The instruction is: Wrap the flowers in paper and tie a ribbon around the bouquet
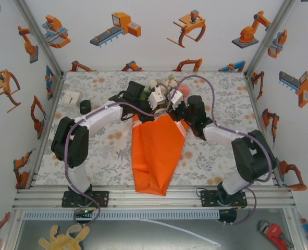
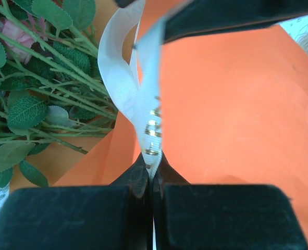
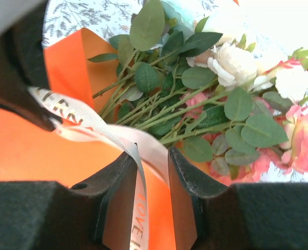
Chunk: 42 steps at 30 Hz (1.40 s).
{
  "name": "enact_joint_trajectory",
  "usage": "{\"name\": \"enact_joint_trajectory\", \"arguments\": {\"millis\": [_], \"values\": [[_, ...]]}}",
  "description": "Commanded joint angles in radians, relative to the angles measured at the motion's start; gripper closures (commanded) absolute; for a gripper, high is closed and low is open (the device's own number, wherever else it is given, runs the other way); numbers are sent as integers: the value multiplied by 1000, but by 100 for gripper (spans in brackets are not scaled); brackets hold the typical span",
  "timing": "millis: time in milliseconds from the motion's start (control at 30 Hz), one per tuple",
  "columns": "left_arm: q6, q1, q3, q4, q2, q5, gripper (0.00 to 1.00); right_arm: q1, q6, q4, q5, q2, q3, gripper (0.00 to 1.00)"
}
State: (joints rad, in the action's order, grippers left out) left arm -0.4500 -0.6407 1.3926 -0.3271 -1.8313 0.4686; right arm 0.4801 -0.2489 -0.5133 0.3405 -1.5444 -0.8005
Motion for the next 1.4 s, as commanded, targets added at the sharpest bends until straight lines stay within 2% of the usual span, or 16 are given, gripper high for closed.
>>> {"name": "enact_joint_trajectory", "arguments": {"millis": [0, 100, 200, 267, 333, 367, 433, 533, 600, 767, 933, 1233, 1367], "values": [[57, 6, 38, -28, 15, 61, 100, 3, 114, 77, 119, 137, 61, 67], [69, 7, 45, -19, 8, 56, 100, 23, 162, 148, 189, 224, 128, 64], [81, 11, 46, -9, 2, 71, 100, 96, 158, 124, 107, 309, 203, 63], [86, 11, 56, -19, -6, 74, 100, 146, 170, 79, 37, 337, 229, 69], [88, 12, 64, -29, -15, 78, 100, 207, 183, -74, -1, 306, 277, 75], [89, 13, 66, -34, -18, 79, 100, 235, 152, -153, -27, 273, 299, 76], [91, 13, 70, -44, -22, 82, 100, 283, -9, -317, -101, 182, 351, 78], [93, 15, 75, -63, -25, 87, 100, 286, -216, -582, -230, 29, 386, 78], [96, 16, 77, -73, -26, 100, 100, 273, -370, -681, -259, -78, 368, 78], [103, 20, 72, -72, -13, 108, 100, 159, -404, -684, -160, -151, 314, 72], [111, 23, 67, -65, -4, 133, 100, 108, -506, -664, -119, -190, 290, 66], [118, 31, 50, -47, -14, 128, 100, 101, -581, -663, -65, -185, 271, 56], [119, 34, 48, -45, -13, 131, 100, 101, -610, -640, -51, -158, 265, 55]]}}
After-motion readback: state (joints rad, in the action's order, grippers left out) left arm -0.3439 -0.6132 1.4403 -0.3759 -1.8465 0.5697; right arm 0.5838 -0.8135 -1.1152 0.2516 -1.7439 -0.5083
